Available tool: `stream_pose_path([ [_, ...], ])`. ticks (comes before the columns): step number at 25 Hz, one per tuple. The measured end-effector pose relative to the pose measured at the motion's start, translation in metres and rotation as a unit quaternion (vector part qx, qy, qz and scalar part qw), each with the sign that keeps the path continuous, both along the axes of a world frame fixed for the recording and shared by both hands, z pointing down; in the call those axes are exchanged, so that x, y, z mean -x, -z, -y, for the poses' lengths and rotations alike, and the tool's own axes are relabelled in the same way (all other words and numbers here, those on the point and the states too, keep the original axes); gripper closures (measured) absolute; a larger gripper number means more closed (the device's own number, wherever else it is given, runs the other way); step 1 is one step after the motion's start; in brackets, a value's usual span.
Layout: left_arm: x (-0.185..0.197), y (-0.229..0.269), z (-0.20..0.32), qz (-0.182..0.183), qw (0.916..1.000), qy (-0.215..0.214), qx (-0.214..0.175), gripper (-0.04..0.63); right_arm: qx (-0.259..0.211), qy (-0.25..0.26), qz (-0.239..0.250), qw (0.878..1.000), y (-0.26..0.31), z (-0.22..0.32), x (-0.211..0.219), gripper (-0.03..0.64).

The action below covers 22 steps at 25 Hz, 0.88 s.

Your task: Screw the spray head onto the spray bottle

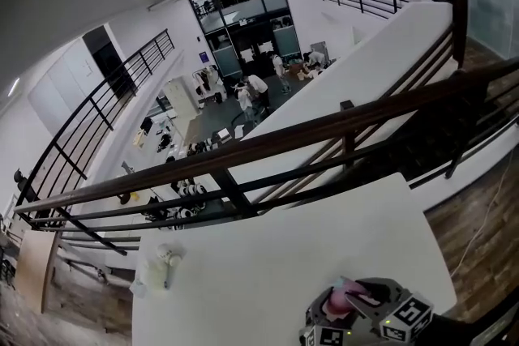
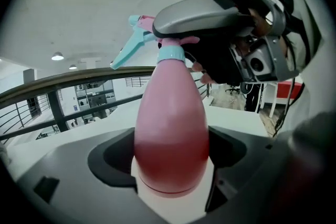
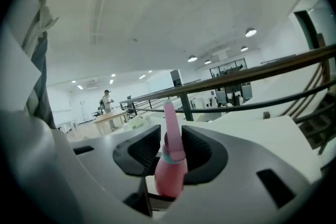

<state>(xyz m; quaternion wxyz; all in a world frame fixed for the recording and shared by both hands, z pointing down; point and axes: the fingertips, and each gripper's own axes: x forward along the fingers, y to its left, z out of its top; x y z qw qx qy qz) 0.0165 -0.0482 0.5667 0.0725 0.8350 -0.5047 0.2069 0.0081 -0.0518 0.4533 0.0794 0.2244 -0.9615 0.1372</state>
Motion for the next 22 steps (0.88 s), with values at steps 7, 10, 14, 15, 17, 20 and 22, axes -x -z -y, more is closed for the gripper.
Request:
stream_pose_path([
  [7, -0.008, -0.006, -0.015, -0.027, 0.9985, -0.047, 0.008, 0.187, -0.025, 0.018, -0.010, 0.999, 0.013, -0.023, 0.007, 0.506],
  [10, -0.023, 0.022, -0.032, -0.112, 0.9825, -0.149, 0.001, 0.187, -0.040, 0.135, 0.046, 0.989, 0.046, -0.044, -0.002, 0.445],
  [14, -0.032, 0.041, -0.052, -0.141, 0.9557, -0.258, 0.006, 0.187, -0.047, 0.263, 0.028, 0.963, 0.061, -0.059, -0.020, 0.374],
  [15, -0.034, 0.041, -0.058, -0.133, 0.9493, -0.285, 0.010, 0.187, -0.046, 0.289, 0.013, 0.956, 0.057, -0.061, -0.021, 0.353],
  [17, -0.042, 0.043, -0.072, -0.125, 0.9342, -0.334, 0.019, 0.187, -0.047, 0.335, -0.012, 0.941, 0.048, -0.066, -0.018, 0.280],
  [20, -0.058, 0.047, -0.089, -0.130, 0.9149, -0.381, 0.025, 0.186, -0.042, 0.383, -0.012, 0.923, 0.042, -0.075, -0.009, 0.241],
  [22, -0.067, 0.051, -0.097, -0.144, 0.9046, -0.400, 0.029, 0.187, -0.044, 0.416, 0.003, 0.908, 0.044, -0.084, -0.004, 0.232],
])
